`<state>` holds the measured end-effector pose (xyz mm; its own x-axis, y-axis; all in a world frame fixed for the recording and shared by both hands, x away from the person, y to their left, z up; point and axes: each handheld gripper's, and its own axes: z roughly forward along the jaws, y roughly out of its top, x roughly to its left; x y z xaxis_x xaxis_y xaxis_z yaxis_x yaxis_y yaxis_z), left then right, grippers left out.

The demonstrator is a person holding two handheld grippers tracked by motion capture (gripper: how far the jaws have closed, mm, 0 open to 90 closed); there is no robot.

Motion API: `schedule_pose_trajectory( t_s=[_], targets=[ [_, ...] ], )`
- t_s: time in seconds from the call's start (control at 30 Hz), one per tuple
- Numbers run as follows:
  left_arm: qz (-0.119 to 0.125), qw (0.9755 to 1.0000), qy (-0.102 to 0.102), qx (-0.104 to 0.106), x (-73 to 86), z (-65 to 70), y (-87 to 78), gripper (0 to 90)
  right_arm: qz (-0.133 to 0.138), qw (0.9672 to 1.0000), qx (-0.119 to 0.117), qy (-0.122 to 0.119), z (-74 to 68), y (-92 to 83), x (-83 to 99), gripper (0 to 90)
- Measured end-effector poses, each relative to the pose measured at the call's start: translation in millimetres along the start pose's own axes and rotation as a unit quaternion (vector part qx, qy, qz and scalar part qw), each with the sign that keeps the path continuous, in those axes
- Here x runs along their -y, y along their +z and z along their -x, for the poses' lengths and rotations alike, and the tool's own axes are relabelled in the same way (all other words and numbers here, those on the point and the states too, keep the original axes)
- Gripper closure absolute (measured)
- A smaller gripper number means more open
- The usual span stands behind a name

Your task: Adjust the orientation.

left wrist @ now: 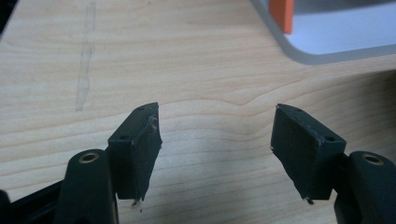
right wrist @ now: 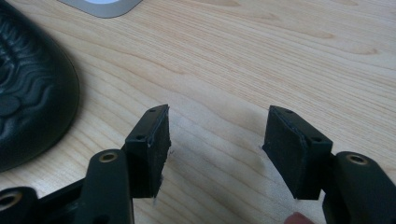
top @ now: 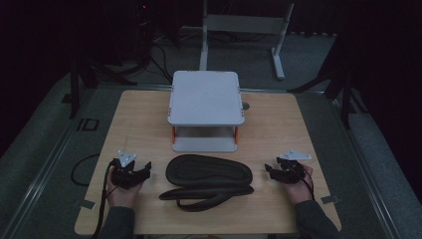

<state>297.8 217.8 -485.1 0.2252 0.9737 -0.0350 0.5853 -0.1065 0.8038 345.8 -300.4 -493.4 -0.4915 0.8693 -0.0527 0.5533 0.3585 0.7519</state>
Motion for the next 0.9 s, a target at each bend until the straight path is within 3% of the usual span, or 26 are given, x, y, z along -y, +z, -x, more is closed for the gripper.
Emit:
schedule_pose_trajectory(
  t_s=[0.37,0.47,0.67,0.9],
  targets=[
    [0.043,0.9975,0.046,0.032,7.1,4.3,-35.9,33.9,0.02,0.9997,-0.009,-0.008,-8.4,-11.9,-5.6,39.8],
    [0.06,0.9944,0.071,0.05,11.7,9.5,-55.8,34.1,0.036,0.9989,-0.017,-0.023,-18.5,-24.1,-11.8,39.7],
    [0.087,0.9884,0.097,0.076,19.3,18.1,-80.8,36.5,0.057,0.9966,-0.04,-0.044,-33.2,-47.7,-11.3,40.5],
    [0.098,0.9782,0.139,0.12,31.9,33.9,-102.6,38.0,0.073,0.993,-0.077,-0.053,-44.9,-66.9,-4.7,41.3]
  ],
)
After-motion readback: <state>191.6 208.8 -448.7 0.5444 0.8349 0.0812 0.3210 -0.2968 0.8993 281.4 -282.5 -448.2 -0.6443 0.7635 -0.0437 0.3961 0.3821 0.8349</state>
